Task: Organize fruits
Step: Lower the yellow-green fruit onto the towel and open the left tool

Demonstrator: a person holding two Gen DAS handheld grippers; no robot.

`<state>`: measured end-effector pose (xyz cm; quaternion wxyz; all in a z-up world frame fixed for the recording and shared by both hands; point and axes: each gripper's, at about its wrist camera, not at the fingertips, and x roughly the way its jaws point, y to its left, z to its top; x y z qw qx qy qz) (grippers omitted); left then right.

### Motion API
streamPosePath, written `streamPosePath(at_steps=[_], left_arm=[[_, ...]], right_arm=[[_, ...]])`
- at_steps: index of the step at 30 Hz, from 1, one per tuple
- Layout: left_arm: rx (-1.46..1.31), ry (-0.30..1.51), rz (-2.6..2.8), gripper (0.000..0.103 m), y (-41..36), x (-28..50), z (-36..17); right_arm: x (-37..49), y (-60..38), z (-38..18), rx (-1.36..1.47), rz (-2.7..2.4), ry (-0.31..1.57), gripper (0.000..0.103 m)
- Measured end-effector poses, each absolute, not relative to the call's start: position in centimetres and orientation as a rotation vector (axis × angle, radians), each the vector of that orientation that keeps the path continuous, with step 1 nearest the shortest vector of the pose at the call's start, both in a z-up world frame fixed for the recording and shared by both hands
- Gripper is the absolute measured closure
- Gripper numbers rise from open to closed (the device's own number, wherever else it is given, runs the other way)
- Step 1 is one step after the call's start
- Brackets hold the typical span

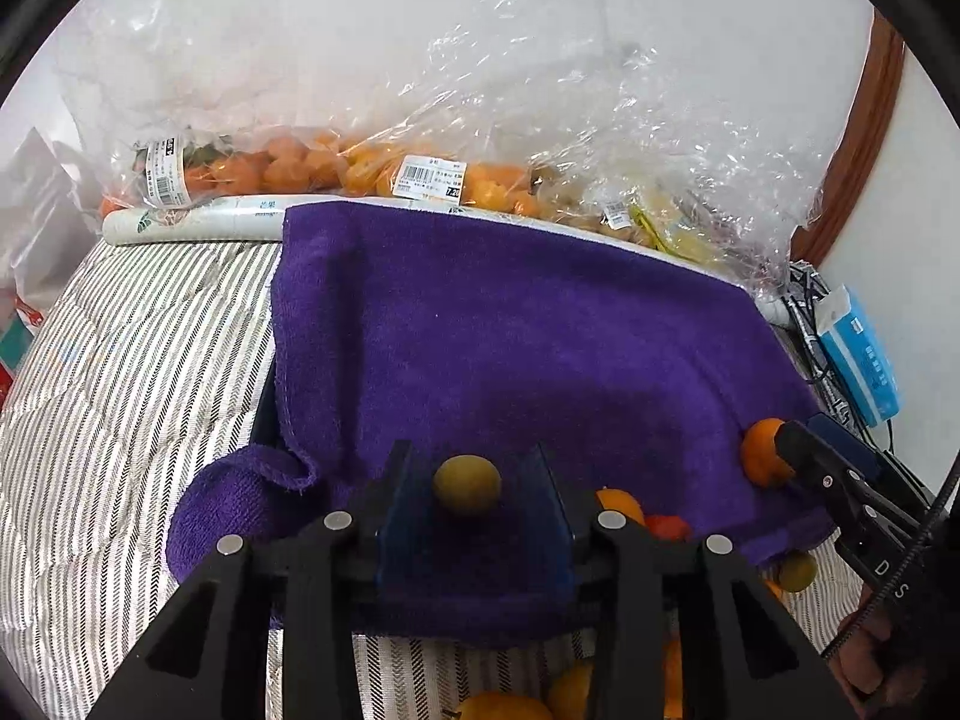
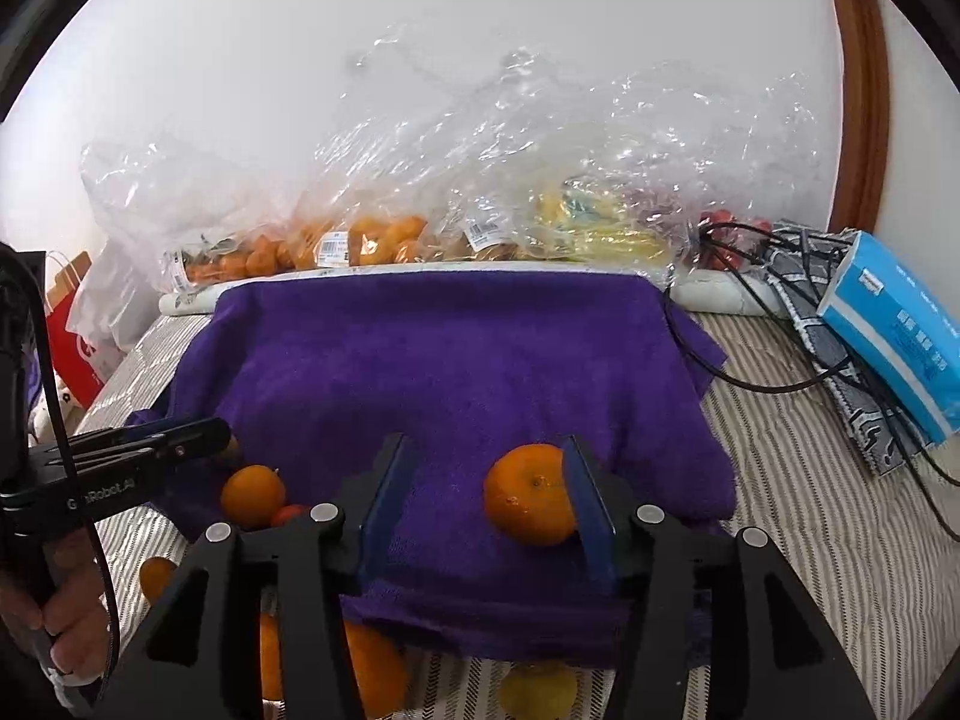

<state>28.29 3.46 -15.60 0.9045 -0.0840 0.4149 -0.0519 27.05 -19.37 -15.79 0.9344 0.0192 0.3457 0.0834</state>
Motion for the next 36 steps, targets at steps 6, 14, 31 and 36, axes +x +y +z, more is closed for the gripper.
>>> streamPosePath(at_steps=[6, 14, 31, 36], left_arm=[[-0.180, 0.843, -0.118, 0.064, 3.4, 28.1, -15.2], [-0.179, 0.826, -0.115, 0.064, 3.3, 27.7, -14.6], [-0.132, 0.807, -0.070, 0.063, 2.9, 27.6, -14.1], [-0.127, 0.768, -0.060, 0.063, 3.6, 27.2, -12.9]], right_arm=[[26.7, -19.3, -15.4, 0.032, 0.159, 0.676, 0.046], [26.4, -18.7, -15.4, 0.021, 0.179, 0.678, 0.046], [25.2, -18.1, -13.9, 0.000, 0.217, 0.643, 0.046], [24.9, -18.5, -13.0, 0.026, 0.228, 0.636, 0.046]])
